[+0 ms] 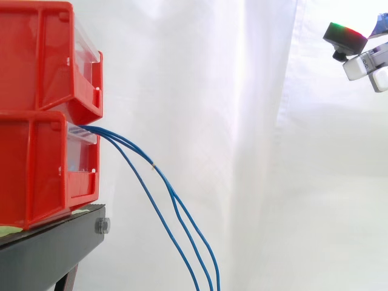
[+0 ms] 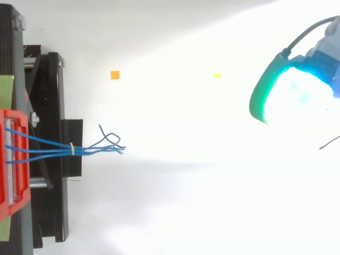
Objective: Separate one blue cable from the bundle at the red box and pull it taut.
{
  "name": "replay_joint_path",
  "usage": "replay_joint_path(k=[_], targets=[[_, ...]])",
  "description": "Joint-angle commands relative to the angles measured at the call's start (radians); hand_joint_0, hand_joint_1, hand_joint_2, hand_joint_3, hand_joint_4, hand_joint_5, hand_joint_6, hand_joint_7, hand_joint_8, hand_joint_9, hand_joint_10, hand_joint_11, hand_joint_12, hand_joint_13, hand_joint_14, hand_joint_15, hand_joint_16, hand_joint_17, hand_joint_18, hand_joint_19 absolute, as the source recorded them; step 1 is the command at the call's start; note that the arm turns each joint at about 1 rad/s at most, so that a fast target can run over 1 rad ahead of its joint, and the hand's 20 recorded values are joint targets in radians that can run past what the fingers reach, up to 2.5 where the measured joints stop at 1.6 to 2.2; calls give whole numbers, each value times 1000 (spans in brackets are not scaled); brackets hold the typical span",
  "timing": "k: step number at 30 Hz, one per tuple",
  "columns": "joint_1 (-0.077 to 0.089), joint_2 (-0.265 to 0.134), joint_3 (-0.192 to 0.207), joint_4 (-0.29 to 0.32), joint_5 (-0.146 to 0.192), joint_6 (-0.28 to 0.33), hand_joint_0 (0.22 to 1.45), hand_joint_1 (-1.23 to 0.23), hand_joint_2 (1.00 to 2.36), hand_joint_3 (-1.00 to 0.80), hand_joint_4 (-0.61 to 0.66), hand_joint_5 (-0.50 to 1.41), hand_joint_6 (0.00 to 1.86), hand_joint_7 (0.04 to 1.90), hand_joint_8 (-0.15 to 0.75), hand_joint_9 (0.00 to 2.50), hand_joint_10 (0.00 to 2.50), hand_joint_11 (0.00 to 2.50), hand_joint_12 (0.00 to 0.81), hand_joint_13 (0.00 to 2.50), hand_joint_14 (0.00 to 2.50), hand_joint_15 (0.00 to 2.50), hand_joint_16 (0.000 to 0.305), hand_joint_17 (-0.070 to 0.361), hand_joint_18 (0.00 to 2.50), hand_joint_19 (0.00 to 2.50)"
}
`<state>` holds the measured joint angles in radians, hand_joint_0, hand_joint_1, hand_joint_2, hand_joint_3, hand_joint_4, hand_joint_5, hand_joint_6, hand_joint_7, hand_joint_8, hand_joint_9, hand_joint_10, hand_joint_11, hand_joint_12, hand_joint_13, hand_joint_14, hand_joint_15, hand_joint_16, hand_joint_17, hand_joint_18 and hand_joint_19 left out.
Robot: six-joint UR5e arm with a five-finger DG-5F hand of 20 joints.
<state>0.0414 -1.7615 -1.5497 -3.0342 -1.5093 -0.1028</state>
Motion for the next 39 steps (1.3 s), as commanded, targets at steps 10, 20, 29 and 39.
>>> replay_joint_path(k=[10,20,29,39], targets=[[2,-1,0,0,1,0,561,-493,1000,-500,221,-245,501,689,295,497,9,308,373,575,12,328,49,111,600,666],[2,0,0,0,0,0,567,-518,1000,-500,212,-249,502,691,284,456,9,315,370,567,14,326,49,110,596,659],[2,-1,0,-21,-2,0,575,-540,1000,-500,216,-248,501,698,284,464,11,318,367,578,12,328,48,109,599,657],[21,-44,0,-5,29,-3,574,-538,1000,-500,219,-246,501,697,286,473,9,321,367,580,13,340,48,109,596,658]])
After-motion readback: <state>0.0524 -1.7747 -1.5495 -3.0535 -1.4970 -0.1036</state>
